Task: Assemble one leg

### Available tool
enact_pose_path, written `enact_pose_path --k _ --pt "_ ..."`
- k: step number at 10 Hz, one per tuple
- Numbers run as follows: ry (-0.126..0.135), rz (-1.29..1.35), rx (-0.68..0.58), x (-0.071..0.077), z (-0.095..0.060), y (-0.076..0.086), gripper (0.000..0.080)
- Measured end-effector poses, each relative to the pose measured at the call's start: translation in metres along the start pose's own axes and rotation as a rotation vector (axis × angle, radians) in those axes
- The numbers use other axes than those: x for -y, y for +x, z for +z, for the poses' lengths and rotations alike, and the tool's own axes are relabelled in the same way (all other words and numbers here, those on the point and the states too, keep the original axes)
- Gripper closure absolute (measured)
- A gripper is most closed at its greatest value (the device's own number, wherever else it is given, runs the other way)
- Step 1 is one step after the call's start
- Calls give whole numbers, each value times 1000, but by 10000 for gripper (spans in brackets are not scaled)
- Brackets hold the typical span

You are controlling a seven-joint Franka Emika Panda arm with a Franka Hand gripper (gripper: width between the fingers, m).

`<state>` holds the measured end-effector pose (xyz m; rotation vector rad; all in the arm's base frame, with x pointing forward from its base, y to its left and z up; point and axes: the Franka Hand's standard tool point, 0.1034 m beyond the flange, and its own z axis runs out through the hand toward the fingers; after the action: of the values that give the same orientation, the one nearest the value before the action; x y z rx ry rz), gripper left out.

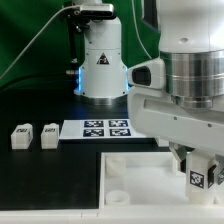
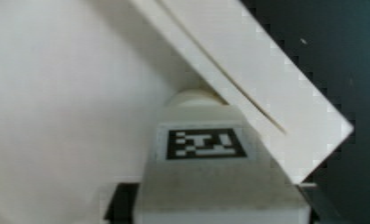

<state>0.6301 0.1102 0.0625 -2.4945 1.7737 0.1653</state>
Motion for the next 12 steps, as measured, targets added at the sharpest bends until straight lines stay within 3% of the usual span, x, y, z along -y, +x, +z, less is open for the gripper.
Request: enact_pose_path --k 5,8,10,11,12 --pt "-8 553 22 0 -1 -4 508" --pt "-10 552 13 -1 -1 -5 508" --pt "-10 552 13 -1 0 -5 227" --pt "-10 552 13 -1 0 -5 227" --pt "-10 552 13 -1 0 -5 163"
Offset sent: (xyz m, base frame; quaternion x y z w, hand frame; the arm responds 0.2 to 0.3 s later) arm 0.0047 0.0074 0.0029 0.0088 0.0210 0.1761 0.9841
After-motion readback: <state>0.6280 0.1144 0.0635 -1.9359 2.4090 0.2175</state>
